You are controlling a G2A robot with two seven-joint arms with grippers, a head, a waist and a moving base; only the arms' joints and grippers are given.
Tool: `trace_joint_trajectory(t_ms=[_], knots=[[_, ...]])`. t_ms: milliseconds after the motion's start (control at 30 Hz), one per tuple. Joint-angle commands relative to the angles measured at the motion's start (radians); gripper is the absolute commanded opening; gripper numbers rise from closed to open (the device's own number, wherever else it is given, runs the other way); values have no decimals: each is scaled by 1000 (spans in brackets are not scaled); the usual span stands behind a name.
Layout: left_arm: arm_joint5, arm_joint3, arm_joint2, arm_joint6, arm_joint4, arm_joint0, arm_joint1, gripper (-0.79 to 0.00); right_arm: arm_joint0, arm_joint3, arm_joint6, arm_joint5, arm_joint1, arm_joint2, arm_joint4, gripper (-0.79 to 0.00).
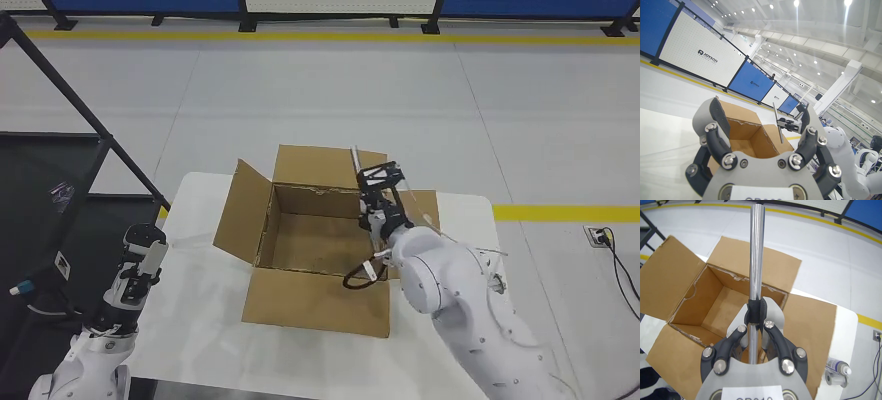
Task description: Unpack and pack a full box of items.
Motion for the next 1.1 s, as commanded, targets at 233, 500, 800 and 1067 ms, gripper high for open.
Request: trace_joint_trajectory(t_ms=[233,500,800,1067], knots=[[0,0,0,0,0,0,0,0,274,457,13,-148,-126,-309,75,-785],[0,0,0,0,0,0,0,0,369,735,-13,-185,-230,-427,115,-785],[0,0,0,0,0,0,0,0,416,973,-33,-200,-334,-502,123,-785],[0,0,0,0,0,0,0,0,419,1140,-92,-195,-417,-534,128,-785]])
